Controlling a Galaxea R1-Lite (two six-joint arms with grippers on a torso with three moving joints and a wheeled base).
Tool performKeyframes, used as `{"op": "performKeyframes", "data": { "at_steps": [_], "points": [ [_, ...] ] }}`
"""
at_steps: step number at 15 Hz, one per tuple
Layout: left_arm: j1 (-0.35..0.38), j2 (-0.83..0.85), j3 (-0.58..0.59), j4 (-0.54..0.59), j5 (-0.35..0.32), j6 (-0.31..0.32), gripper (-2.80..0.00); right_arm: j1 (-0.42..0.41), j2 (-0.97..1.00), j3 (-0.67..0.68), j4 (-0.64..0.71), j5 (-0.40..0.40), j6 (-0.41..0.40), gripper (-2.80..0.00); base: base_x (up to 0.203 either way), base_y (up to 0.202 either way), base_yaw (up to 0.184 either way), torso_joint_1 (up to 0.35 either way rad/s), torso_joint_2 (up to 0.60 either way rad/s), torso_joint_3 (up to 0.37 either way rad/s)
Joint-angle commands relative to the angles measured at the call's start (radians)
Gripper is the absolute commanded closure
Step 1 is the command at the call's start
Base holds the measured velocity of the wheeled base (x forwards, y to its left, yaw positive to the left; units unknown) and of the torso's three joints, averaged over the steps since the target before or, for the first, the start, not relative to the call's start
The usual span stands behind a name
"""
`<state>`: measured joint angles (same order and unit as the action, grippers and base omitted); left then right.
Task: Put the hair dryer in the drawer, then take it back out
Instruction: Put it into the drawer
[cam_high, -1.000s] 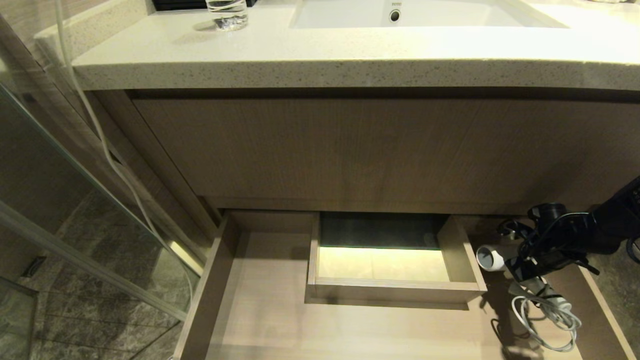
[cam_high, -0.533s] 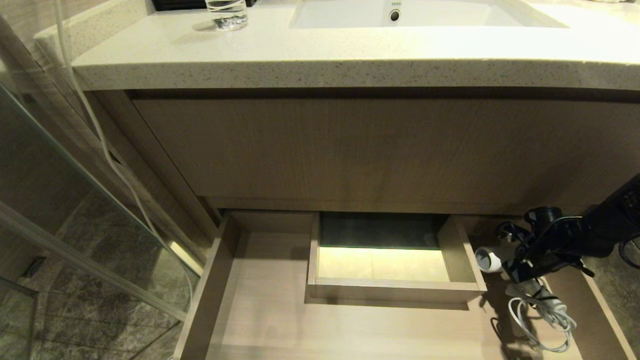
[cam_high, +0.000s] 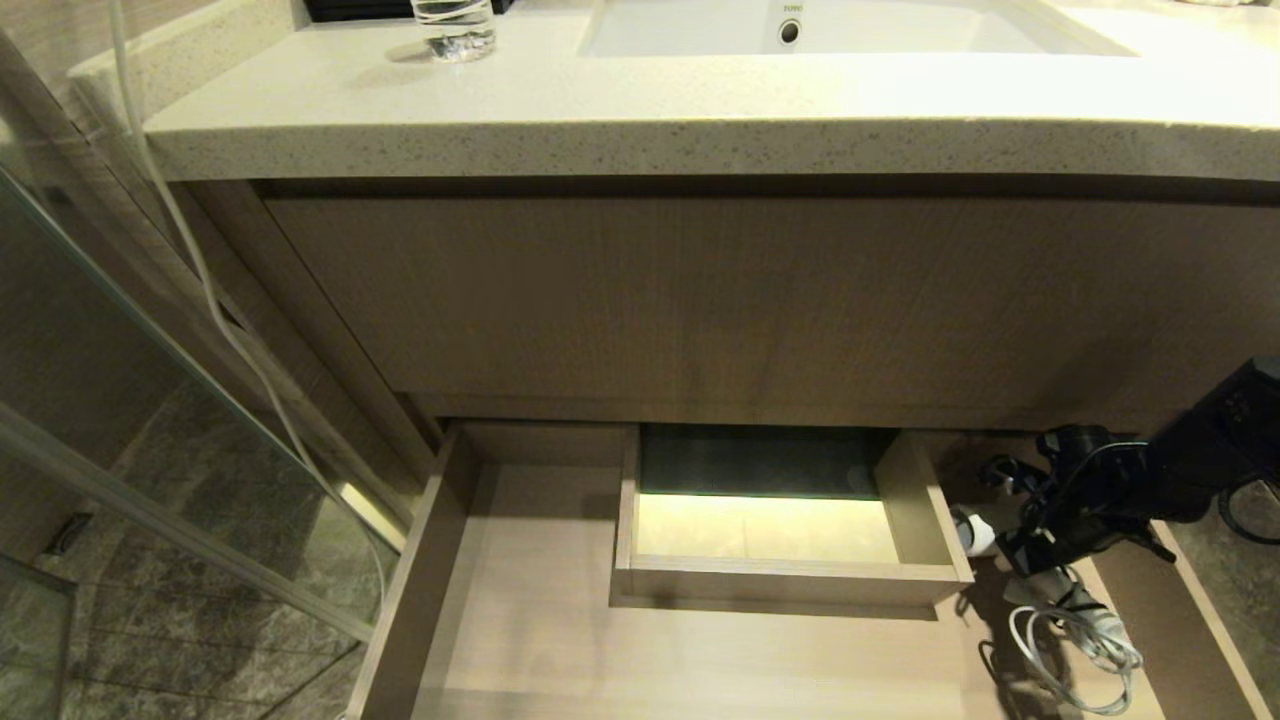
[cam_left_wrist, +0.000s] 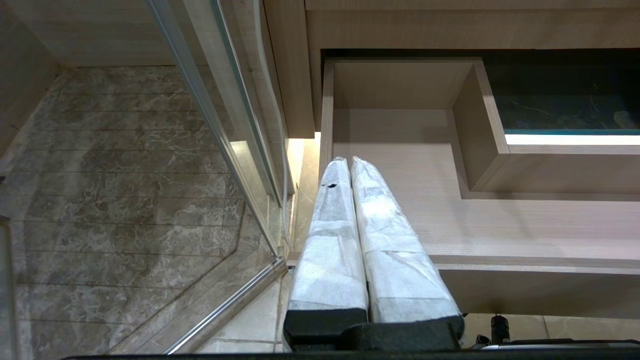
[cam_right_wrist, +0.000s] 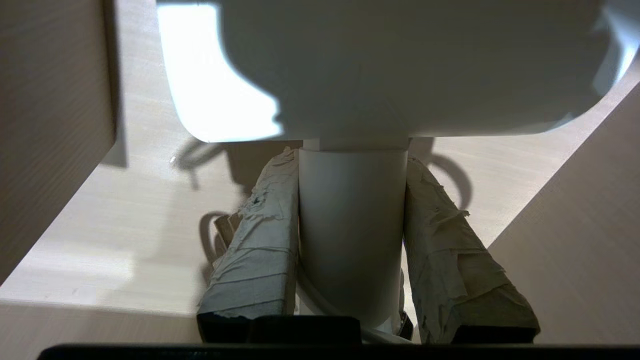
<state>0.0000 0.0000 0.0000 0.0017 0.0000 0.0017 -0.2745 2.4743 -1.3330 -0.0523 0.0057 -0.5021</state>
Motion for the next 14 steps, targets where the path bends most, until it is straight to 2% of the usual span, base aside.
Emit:
{"op": "performKeyframes", "data": {
  "at_steps": [1, 7, 8, 14],
  "points": [
    [0.0, 0.0, 0.0, 0.0, 0.0, 0.0, 0.0, 0.007, 0.025, -0.002, -0.008, 0.0, -0.004, 0.0, 0.0, 0.0, 0.0, 0.0, 0.0, 0.0],
    [0.0, 0.0, 0.0, 0.0, 0.0, 0.0, 0.0, 0.012, 0.037, -0.022, -0.015, -0.035, -0.004, 0.0, 0.0, 0.0, 0.0, 0.0, 0.0, 0.0],
    [0.0, 0.0, 0.0, 0.0, 0.0, 0.0, 0.0, 0.015, 0.038, -0.023, -0.02, -0.036, -0.003, -2.8, 0.0, 0.0, 0.0, 0.0, 0.0, 0.0],
    [0.0, 0.0, 0.0, 0.0, 0.0, 0.0, 0.0, 0.017, -0.023, -0.008, -0.027, -0.036, -0.002, -2.8, 0.0, 0.0, 0.0, 0.0, 0.0, 0.0]
  ]
}}
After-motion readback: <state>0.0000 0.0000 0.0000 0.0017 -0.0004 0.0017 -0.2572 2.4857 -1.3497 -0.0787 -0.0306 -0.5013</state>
